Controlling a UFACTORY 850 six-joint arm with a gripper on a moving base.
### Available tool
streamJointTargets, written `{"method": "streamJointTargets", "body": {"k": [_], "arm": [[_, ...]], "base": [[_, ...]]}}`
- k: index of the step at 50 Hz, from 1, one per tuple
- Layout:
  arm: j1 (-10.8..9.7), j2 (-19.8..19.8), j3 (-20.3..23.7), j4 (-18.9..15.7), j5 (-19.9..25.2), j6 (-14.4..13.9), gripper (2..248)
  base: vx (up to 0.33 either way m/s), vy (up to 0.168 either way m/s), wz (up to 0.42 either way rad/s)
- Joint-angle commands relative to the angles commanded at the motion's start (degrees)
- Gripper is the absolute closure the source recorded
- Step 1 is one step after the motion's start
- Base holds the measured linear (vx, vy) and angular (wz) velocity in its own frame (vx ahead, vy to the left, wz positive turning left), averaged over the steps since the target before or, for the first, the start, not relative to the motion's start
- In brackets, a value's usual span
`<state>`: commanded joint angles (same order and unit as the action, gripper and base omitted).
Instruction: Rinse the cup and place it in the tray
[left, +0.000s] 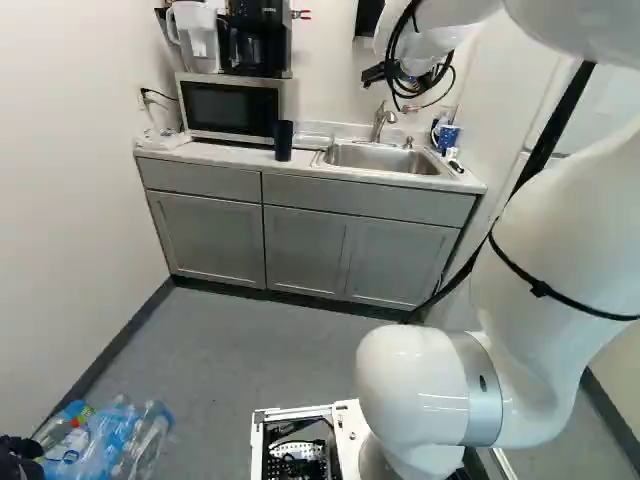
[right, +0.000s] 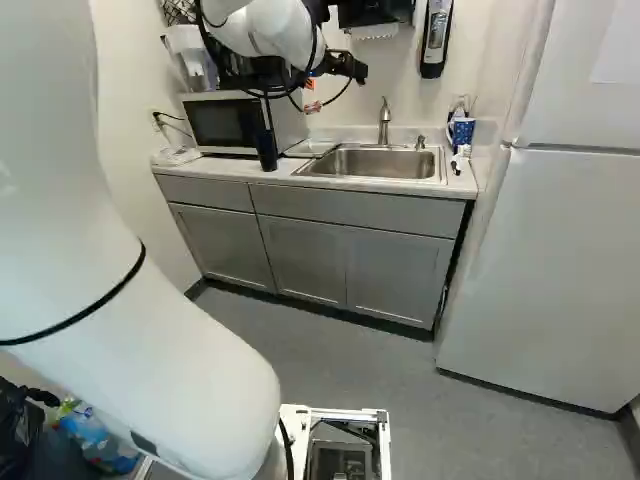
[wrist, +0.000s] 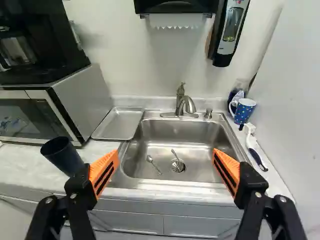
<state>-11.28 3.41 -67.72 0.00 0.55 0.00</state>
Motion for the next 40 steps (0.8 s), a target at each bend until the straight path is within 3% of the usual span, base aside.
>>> {"method": "streamJointTargets", "body": {"k": [40], "arm": [[0.0, 0.0, 0.0, 0.0, 0.0, 0.0, 3]], "base": [[0.079, -0.081, 0.119]]}}
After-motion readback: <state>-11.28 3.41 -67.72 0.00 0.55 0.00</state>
